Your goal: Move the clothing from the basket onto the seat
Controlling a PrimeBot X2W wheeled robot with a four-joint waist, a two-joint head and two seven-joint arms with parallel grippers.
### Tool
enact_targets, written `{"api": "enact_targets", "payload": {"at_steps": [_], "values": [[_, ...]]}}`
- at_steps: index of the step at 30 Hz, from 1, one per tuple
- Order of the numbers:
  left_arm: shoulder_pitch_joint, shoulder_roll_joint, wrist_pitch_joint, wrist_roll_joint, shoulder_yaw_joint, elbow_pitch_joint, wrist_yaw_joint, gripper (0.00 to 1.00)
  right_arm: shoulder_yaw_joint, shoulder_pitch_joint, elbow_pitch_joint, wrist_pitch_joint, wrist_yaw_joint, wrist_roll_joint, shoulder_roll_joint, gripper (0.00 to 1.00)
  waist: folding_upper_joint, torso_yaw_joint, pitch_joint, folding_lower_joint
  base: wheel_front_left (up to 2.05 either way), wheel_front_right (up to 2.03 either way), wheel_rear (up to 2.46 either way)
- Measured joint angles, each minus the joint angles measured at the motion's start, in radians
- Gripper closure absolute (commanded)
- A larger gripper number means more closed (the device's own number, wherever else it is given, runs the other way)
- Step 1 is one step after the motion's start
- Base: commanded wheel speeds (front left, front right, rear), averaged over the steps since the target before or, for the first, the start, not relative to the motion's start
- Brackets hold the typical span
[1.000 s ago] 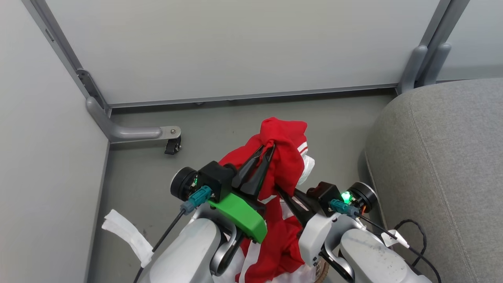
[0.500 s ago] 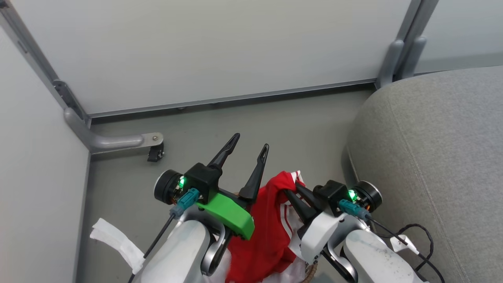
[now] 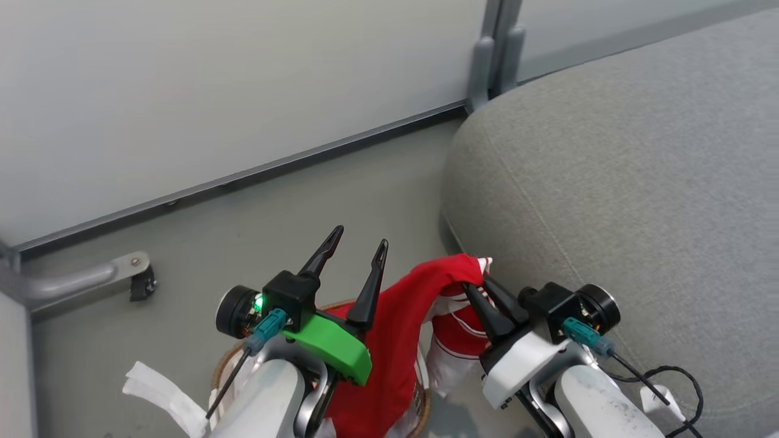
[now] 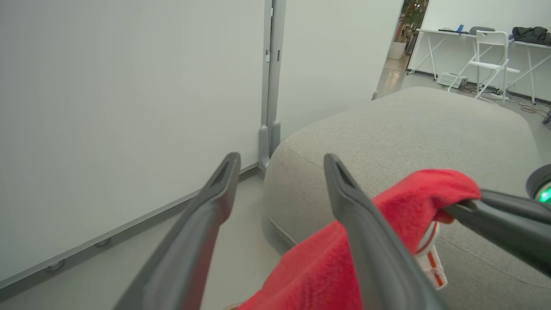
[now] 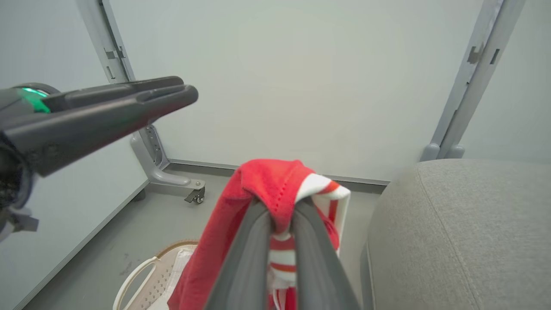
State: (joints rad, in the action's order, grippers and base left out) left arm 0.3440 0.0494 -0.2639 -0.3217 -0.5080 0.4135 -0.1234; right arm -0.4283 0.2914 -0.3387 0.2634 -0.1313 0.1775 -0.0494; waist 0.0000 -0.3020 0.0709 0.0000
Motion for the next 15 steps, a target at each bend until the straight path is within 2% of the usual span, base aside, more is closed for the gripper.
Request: {"api": "enact_targets", "payload": {"at_steps": [8,15], "values": [[-0.021,-0.001,0.0,0.012,0.003,-0.018,-0.004,0.0,0.063,-0.005,0.06,0.0,0.0,-0.033,-0.014,1.0,0.0,-0.14,0.003,0.0,0.0,0.0,0.0],[-0.017,0.001,0.0,0.031,-0.033,-0.017,-0.004,0.0,0.12,0.16,0.097,0.0,0.0,-0.062,-0.089,1.0,0.0,-0.201,0.048,0.0,0.0,0.0,0.0]]}}
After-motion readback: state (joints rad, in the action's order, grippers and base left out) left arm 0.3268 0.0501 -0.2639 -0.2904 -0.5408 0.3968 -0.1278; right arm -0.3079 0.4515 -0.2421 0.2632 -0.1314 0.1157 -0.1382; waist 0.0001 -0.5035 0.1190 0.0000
